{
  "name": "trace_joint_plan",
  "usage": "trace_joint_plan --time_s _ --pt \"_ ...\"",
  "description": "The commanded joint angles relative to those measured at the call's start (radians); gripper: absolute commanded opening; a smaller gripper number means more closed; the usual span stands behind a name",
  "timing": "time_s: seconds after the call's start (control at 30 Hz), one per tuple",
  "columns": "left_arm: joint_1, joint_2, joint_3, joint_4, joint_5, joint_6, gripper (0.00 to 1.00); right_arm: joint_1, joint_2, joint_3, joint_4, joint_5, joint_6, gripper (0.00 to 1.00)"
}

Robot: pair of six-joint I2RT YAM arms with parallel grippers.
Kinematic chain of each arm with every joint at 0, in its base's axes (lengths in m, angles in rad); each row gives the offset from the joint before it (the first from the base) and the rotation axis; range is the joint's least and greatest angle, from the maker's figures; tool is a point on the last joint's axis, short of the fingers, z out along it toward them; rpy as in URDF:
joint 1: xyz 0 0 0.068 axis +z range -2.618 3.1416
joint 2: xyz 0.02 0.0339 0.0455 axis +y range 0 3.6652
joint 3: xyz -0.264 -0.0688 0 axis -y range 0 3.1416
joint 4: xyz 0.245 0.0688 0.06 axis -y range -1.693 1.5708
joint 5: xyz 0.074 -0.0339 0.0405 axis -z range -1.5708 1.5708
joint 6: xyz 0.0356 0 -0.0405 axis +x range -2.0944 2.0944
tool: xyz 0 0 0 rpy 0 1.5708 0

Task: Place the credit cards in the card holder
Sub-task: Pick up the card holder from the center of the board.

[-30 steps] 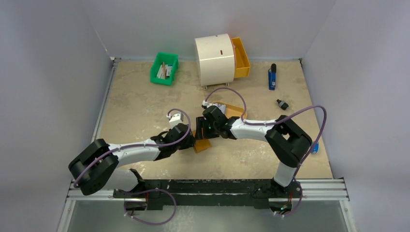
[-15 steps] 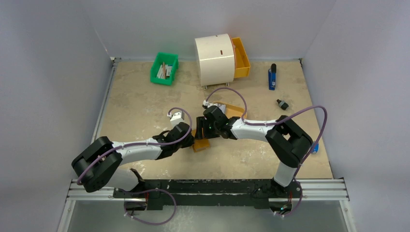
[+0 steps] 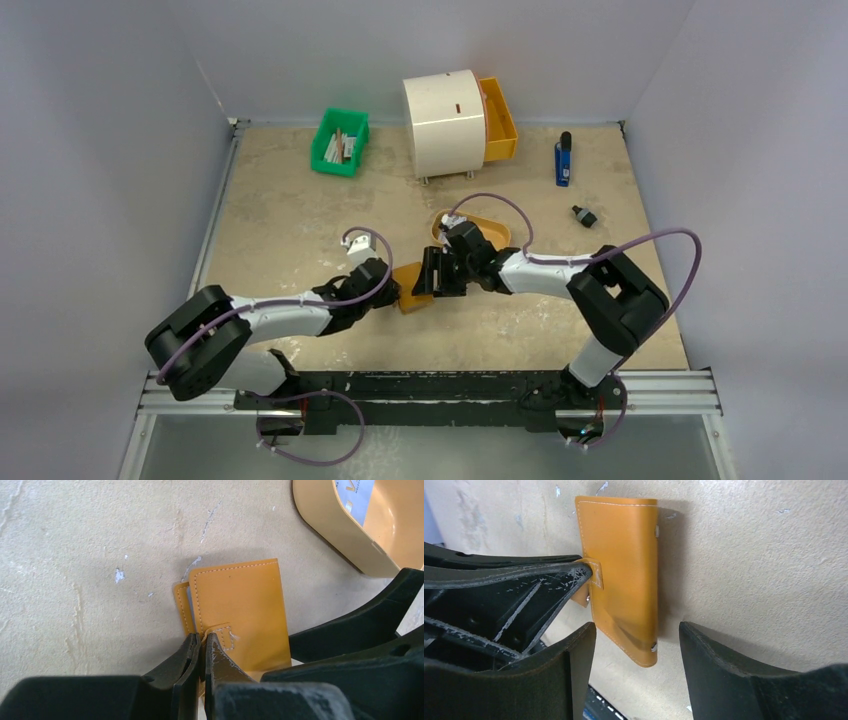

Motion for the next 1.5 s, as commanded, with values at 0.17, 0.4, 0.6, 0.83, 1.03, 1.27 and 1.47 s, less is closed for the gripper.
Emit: trace_joint_plan --time_s 0.17,0.4,0.6,0.83,1.03,1.27,1.47 --pt "0.003 -0.003 -0.091 -0.089 -0.055 -0.012 0.0 -0.051 0.039 -0.08 0.1 -0.181 0.064 0.64" --pt "0.004 0.0 -0.105 -0.084 -0.06 -0.017 0.0 -0.051 0.075 -0.058 0.122 -0.202 0.064 0.61" --pt "0.003 0.008 -0.114 -0.072 -0.057 -0.026 0.0 -0.052 0.101 -0.056 0.157 -0.226 0.06 0.54" --pt "0.004 0.016 -0.124 -0.055 -0.05 -0.035 0.0 -0.052 0.137 -0.071 0.212 -0.256 0.081 0.49" --pt "0.003 0.016 -0.132 -0.048 -0.048 -0.04 0.0 -0.052 0.159 -0.086 0.263 -0.282 0.115 0.42" --pt "0.003 0.017 -0.15 -0.032 -0.045 -0.05 0.0 -0.052 0.165 -0.094 0.328 -0.29 0.146 0.44" --pt "0.003 0.016 -0.167 -0.015 -0.039 -0.06 0.0 -0.052 0.166 -0.109 0.389 -0.282 0.192 0.33"
